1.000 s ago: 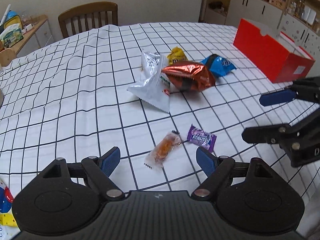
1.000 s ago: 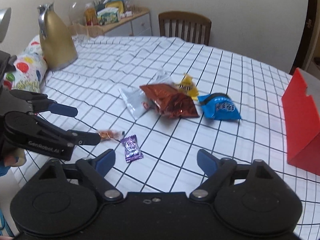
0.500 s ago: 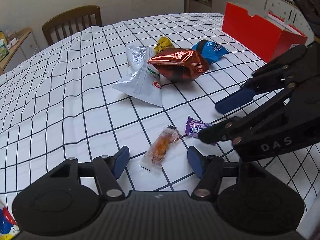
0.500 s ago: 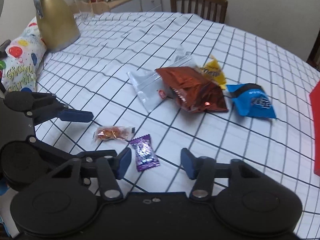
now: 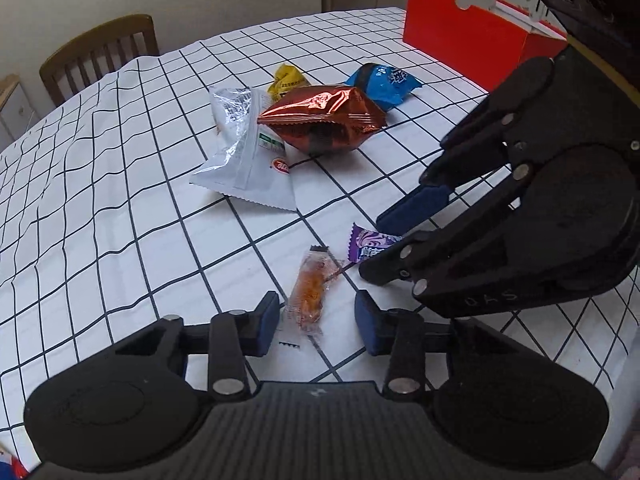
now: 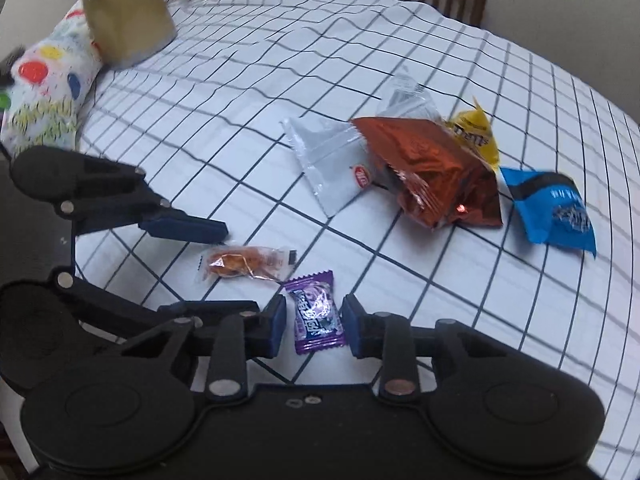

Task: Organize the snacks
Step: 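Grasp the orange candy stick with the left gripper while the right grasps the purple candy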

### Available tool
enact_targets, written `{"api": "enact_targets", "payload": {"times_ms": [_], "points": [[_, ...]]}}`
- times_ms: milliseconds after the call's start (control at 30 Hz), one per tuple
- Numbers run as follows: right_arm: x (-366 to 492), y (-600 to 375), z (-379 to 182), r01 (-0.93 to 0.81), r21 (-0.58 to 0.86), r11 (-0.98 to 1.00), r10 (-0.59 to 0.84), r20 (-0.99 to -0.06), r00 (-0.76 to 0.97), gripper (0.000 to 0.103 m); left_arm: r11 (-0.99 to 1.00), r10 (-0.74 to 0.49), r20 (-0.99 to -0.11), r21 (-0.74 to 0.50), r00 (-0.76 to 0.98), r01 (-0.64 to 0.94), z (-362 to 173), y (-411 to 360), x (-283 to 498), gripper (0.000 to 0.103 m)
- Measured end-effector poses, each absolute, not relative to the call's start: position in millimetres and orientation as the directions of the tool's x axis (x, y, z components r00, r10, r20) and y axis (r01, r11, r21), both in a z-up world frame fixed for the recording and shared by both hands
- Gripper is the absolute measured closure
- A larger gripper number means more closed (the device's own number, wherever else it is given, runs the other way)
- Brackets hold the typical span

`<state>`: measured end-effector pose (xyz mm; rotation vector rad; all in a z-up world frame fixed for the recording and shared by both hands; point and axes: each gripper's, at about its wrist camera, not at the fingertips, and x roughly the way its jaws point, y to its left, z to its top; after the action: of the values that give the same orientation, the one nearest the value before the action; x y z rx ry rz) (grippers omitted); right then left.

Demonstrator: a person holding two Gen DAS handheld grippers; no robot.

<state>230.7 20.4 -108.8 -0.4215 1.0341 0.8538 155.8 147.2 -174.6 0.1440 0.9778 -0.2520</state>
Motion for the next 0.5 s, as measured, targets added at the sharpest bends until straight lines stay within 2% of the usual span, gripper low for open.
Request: {"api": "enact_targets", "payload": {"times_ms": [33,133,233,333,500], "points": [[231,22,-108,-0.789,0.066,0.61,0.408,-0.881,0.241,0.075,0.961,-0.15,-0.835,0.002,0.53,0.275,-174,147,157,0.07],[231,25,-108,-0.808,0.028,0.588,0.384,-0.889,0.249,0.081,0.964,-0.148,-0.836,-0.003,0.528,0.266,-174,147,158,0.073],[232,24,-109,-0.81,0.024,0.585,0.382,-0.89,0.25,0.082,0.973,-0.139,-0.838,-0.015,0.528,0.231,-173,150,162,0.082],[230,18,-109,-0.799,0.016,0.601,0.376,-0.888,0.265,0.086,0.98,-0.134,-0.839,-0.034,0.528,0.194,-173,151,163,0.083],[231,3,-108,-0.755,0.022,0.655,0.362,-0.887,0.288,0.087,0.989,-0.11,-0.842,-0.043,0.527,0.138,-172,146,160,0.084]]}}
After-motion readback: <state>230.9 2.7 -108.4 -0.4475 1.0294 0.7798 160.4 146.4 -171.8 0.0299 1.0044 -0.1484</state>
